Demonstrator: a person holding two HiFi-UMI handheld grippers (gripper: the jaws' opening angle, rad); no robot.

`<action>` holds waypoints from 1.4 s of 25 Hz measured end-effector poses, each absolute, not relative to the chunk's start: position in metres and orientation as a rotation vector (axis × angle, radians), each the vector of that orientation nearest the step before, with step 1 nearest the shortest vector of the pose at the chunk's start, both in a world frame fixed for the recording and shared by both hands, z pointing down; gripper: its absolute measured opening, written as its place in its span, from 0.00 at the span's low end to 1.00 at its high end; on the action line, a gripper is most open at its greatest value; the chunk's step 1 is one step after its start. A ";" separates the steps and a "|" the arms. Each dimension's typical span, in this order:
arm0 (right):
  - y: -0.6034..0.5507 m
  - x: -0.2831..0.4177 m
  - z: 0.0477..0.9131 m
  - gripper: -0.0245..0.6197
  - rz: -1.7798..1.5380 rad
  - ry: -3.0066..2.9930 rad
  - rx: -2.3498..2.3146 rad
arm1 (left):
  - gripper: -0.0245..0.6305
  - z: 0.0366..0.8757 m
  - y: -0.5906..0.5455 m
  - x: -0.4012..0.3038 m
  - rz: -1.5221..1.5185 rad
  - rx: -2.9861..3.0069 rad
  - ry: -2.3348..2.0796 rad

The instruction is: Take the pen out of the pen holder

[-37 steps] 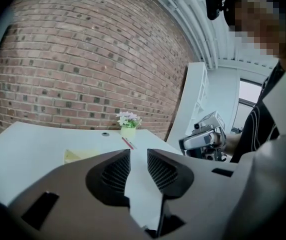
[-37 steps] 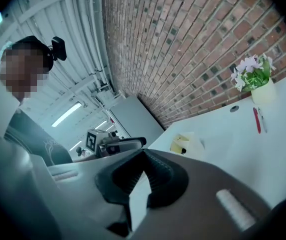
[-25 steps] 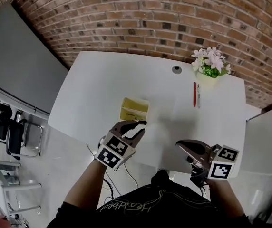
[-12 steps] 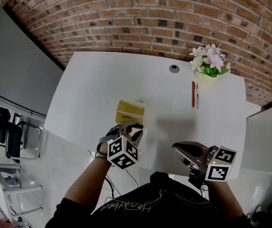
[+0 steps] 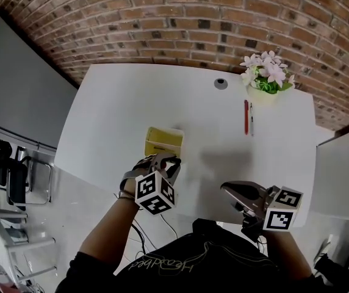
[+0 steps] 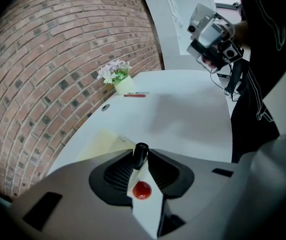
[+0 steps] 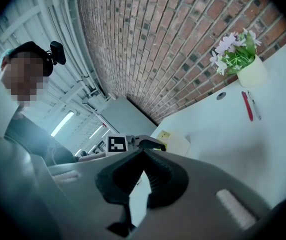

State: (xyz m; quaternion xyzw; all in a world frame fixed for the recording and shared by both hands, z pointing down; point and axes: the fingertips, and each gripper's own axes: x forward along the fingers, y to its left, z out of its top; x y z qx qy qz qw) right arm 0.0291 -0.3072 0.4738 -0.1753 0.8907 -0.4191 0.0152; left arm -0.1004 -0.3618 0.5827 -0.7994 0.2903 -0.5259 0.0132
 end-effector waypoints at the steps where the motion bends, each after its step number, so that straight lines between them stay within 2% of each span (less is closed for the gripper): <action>1: -0.307 0.029 0.475 0.04 -1.307 2.770 -0.545 | 0.18 0.583 -0.362 -0.101 -1.639 -2.494 0.901; 11: -0.298 0.031 0.478 0.04 -1.330 2.746 -0.553 | 0.18 0.582 -0.356 -0.104 -1.654 -2.496 0.892; 24: -0.284 0.027 0.473 0.04 -1.319 2.743 -0.551 | 0.15 0.555 -0.356 -0.109 -1.533 -2.520 1.041; 35: -0.262 0.018 0.459 0.04 -1.250 2.765 -0.539 | 0.15 0.503 -0.359 -0.117 -1.282 -2.522 1.281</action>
